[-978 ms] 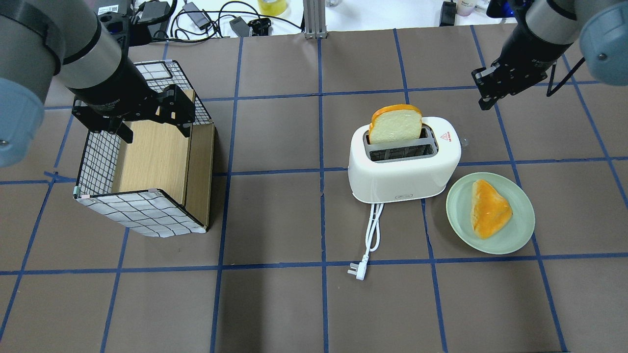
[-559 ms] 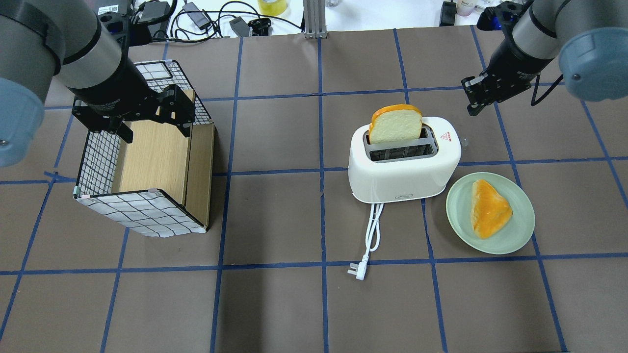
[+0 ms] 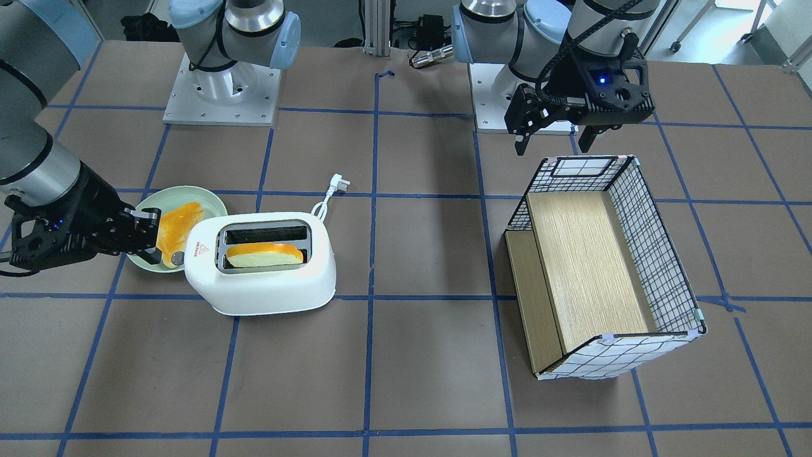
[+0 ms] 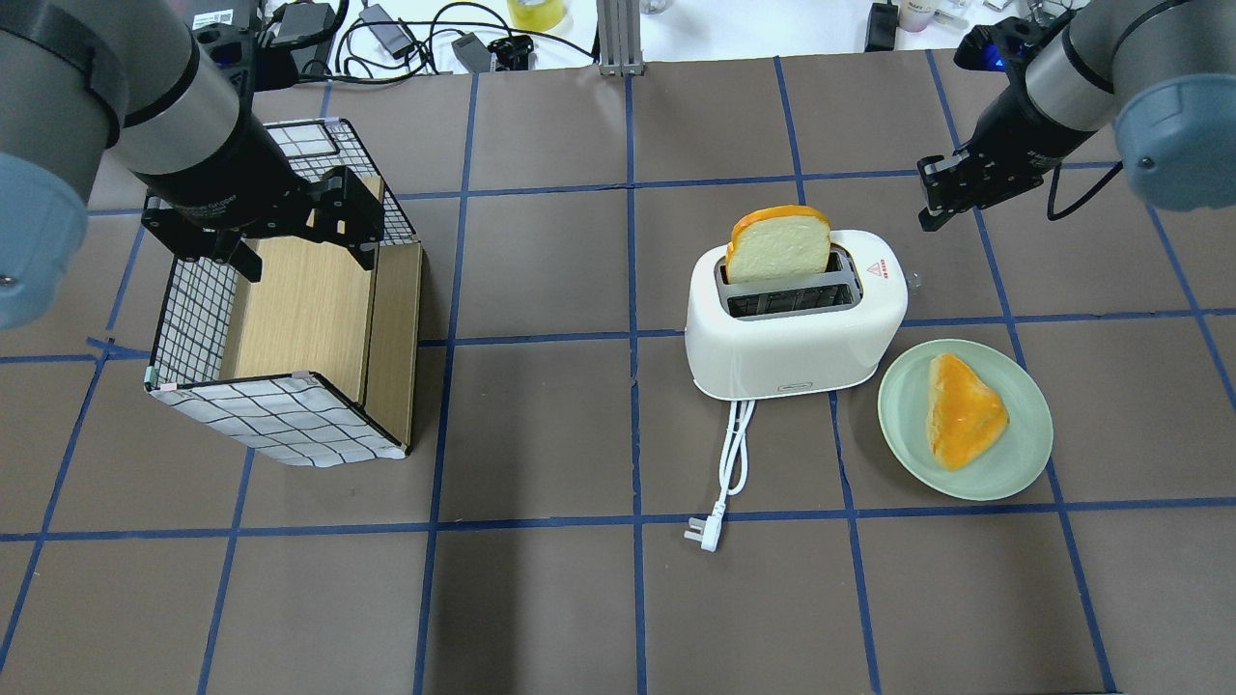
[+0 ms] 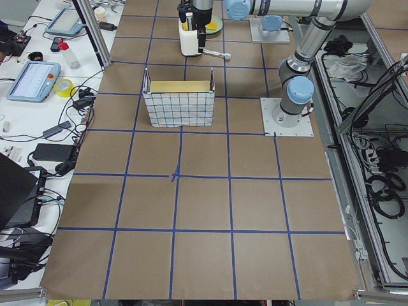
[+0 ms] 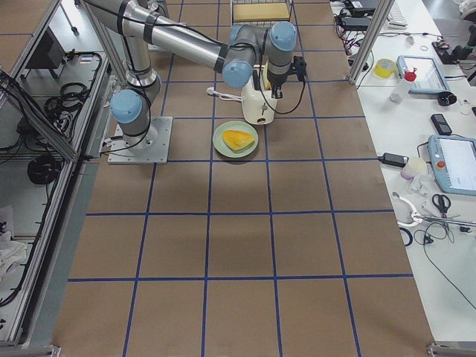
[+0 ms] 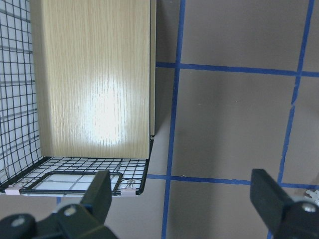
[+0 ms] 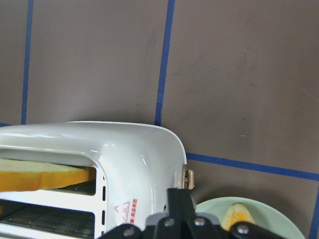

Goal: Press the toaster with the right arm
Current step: 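Move the right gripper down toward the toaster's side lever, then position the right gripper fingers on top of the toaster lever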

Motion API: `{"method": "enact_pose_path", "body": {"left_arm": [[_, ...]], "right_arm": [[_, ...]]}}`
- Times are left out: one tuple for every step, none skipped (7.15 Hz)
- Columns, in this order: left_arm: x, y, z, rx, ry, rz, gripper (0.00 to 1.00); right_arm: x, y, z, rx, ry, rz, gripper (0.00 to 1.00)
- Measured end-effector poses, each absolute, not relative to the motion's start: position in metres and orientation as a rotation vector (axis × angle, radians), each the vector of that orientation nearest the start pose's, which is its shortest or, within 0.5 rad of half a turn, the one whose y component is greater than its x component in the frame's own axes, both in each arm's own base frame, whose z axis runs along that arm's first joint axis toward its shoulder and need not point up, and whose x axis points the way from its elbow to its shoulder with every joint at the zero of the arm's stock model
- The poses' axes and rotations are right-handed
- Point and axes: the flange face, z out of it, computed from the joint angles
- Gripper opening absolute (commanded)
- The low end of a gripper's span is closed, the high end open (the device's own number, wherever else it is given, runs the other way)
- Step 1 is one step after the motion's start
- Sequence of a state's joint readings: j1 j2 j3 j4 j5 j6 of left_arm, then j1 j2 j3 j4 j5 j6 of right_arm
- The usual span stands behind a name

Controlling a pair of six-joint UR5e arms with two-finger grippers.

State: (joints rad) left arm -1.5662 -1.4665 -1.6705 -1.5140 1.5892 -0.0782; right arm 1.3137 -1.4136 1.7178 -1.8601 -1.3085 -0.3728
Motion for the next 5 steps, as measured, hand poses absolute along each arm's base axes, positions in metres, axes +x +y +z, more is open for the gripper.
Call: {"method": "enact_pose_path", "body": {"left_arm": [[-0.129,-0.454,0.494,-0.130,3.121,-0.097,1.00],[-0.129,-0.454,0.494,-0.130,3.121,-0.097,1.00],[-0.129,-0.454,0.494,-0.130,3.121,-0.097,1.00],[-0.129,-0.454,0.494,-0.130,3.121,-0.097,1.00],[-0.129,-0.454,0.494,-0.130,3.121,-0.097,1.00]], "right_arm": [[0.018,-0.560,0.361,-0.153,2.840,-0.095,0.00],[0.021,-0.558,0.355,-0.146,2.807,-0.091,0.00],[0.021,-0.556,0.351,-0.148,2.791,-0.086,0.00],[0.016,-0.554,0.345,-0.157,2.783,-0.081,0.00],[0.003,-0.552,0.340,-0.161,2.781,-0.079,0.00]]}}
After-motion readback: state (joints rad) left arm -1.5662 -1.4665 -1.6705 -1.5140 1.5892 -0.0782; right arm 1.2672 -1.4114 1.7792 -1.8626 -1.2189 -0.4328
